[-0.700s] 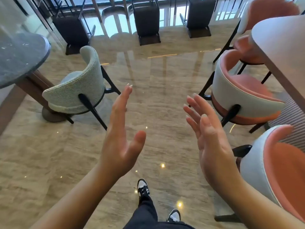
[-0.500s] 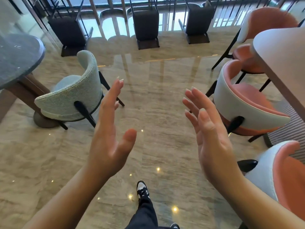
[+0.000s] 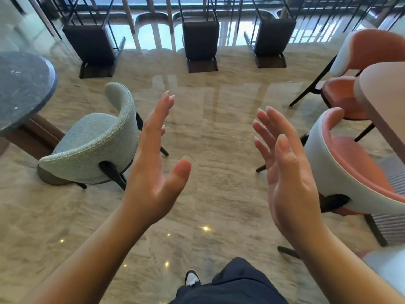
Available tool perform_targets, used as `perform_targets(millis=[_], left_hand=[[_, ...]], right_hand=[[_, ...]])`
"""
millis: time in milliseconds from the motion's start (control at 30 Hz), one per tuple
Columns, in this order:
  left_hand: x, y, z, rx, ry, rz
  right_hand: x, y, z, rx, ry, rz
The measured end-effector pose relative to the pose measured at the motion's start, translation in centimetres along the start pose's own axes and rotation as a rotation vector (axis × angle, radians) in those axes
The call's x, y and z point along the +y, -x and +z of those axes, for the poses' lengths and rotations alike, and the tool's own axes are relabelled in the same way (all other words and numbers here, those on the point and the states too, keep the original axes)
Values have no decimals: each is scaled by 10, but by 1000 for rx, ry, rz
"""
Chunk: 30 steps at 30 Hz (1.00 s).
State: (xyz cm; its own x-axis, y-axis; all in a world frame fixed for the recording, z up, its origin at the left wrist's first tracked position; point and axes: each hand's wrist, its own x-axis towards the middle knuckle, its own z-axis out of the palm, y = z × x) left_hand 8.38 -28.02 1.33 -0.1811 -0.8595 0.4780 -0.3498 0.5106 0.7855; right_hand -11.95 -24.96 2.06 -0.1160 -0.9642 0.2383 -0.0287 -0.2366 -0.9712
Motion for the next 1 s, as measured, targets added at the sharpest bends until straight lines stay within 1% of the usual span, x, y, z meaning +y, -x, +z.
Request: perform_targets(millis=[200, 333, 533, 633, 867, 1000], left_hand=[[-45, -88, 21, 50, -7, -14], [-79, -160, 47, 83, -41, -10], [-111, -261, 76, 120, -69, -19], [-127, -303, 83, 149, -62, -61], [-178, -383, 75, 220, -28, -98], [-231, -431, 57, 237, -58, -109]], right_hand=[[30, -90, -3, -43, -8, -19], [55, -174, -17, -72, -19, -37], [76, -296, -42, -131, 0, -27], [88, -351, -47, -174, -1, -4], [111, -460, -26, -213, -17, -20], [134, -528, 11, -245, -29, -39]])
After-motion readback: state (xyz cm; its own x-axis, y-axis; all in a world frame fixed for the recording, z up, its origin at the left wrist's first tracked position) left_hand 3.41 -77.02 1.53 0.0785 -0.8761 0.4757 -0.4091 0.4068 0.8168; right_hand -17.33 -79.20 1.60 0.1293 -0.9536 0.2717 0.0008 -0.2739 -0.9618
